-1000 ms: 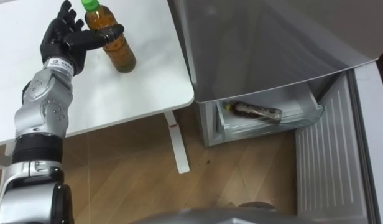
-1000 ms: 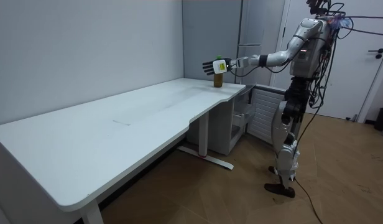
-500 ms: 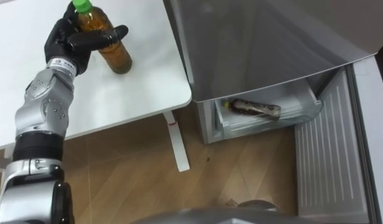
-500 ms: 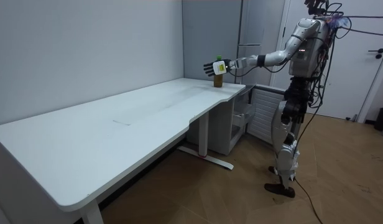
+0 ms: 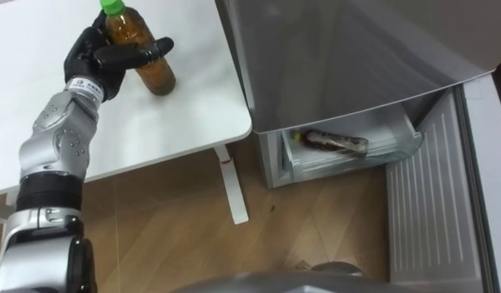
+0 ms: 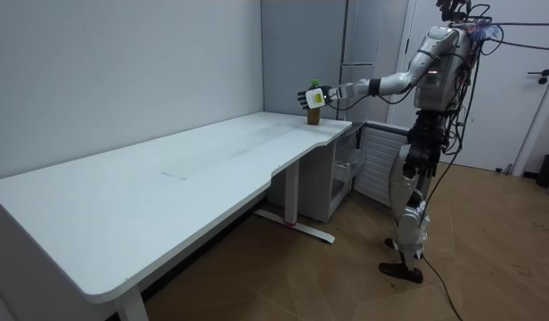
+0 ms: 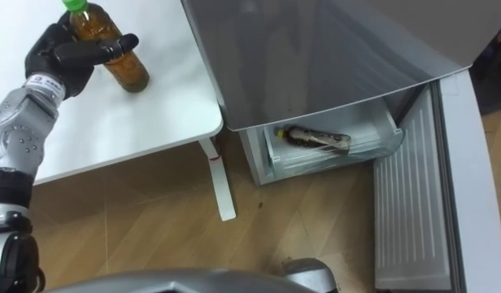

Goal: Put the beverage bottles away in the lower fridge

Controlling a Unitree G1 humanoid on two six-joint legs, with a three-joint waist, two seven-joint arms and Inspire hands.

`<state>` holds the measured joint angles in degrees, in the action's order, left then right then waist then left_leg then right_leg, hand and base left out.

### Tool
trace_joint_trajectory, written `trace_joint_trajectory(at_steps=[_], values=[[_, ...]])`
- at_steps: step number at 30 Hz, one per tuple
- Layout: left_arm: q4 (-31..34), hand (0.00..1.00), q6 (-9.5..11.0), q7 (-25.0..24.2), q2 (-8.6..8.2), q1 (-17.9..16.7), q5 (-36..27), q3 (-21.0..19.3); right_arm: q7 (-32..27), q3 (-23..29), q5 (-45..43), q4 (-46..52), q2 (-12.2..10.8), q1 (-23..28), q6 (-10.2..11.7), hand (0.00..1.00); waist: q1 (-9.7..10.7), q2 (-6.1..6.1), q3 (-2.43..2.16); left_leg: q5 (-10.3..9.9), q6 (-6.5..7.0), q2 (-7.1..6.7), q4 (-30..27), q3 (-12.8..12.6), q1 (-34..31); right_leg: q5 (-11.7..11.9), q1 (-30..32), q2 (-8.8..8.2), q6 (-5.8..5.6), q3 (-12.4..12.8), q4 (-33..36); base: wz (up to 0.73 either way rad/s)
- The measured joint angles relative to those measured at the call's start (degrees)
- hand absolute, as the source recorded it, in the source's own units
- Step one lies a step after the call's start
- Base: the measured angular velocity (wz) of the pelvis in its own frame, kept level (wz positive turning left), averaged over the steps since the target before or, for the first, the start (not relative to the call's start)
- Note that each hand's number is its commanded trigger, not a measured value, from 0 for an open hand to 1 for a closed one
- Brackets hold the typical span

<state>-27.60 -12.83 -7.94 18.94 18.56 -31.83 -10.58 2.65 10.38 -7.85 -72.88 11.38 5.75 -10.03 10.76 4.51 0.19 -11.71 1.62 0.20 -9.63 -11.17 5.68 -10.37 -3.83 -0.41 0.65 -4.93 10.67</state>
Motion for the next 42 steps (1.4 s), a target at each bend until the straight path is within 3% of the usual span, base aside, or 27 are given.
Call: trace_joint_trajectory(at_steps=[13, 24, 28, 33, 37, 40, 42], values=[[-0.55, 1.00, -3.16, -1.31, 0.01, 0.00, 2.29, 1.42, 0.01, 0.04, -0.02, 0.45, -0.01, 0.04, -0.03, 0.00, 0.07, -0.13, 0.08, 0.00, 0.00, 0.01, -0.03, -0.03, -0.07, 0.00, 0.08, 0.00, 0.00, 0.05, -0.04, 0.00], [-0.23, 1.00, -3.19, -1.15, 0.06, 0.25, 2.75, 1.67, -0.04, 0.57, -1.97, 1.27, -0.02, 0.49, 0.30, 0.00, 0.07, -0.25, -0.06, 0.00, 0.00, 0.03, -0.09, 0.36, -0.04, 0.01, 0.12, -0.06, 0.00, 0.09, 0.10, 0.00], [1.29, 1.00, -3.16, -0.32, 0.02, 0.24, 2.81, 1.90, -0.18, 0.40, -1.69, 1.64, -0.03, 0.93, 0.88, 0.00, -0.16, -0.88, -0.12, 0.00, 0.00, 0.07, -0.10, 0.38, 0.03, 0.01, 0.09, -0.04, 0.01, 0.11, 0.21, 0.00], [3.19, 1.00, -0.92, 1.33, -0.11, 0.17, 3.41, 4.66, -1.17, -1.81, -1.41, 1.32, -0.02, 0.62, 1.24, 0.00, -0.39, -2.77, -0.09, 0.01, 0.01, 0.07, -0.11, 0.67, 0.05, 0.01, -0.28, -0.09, 0.00, -0.15, 0.49, 0.03], [3.37, 1.00, -0.92, 2.26, -0.70, 0.00, 3.63, 6.44, -1.46, -2.44, -0.55, 1.32, -0.17, -0.28, 1.65, 0.00, -0.38, -2.85, -0.08, 0.00, 0.02, 0.05, -0.25, 0.97, 0.09, 0.05, -0.59, -0.19, -0.06, -0.36, 0.57, 0.03], [7.97, 1.00, -0.81, 2.87, -1.78, -1.80, 3.37, 6.37, -2.15, -2.56, 0.89, 1.52, -0.65, -0.11, 2.68, 0.00, -0.35, -2.86, -0.03, 0.00, 0.03, 0.02, -0.57, 2.24, -0.07, 0.03, -1.13, -0.30, -0.06, -1.59, 0.20, 0.19], [13.23, 1.00, 1.21, 2.74, -2.89, -4.87, 3.26, 6.34, -2.82, -2.56, 0.99, 1.56, -0.65, -0.23, 3.25, 0.00, -1.06, -2.91, 0.01, 0.00, 0.02, 0.02, -0.65, 2.49, 0.03, -0.07, -1.34, -0.27, 0.03, -1.83, 0.15, 0.08]])
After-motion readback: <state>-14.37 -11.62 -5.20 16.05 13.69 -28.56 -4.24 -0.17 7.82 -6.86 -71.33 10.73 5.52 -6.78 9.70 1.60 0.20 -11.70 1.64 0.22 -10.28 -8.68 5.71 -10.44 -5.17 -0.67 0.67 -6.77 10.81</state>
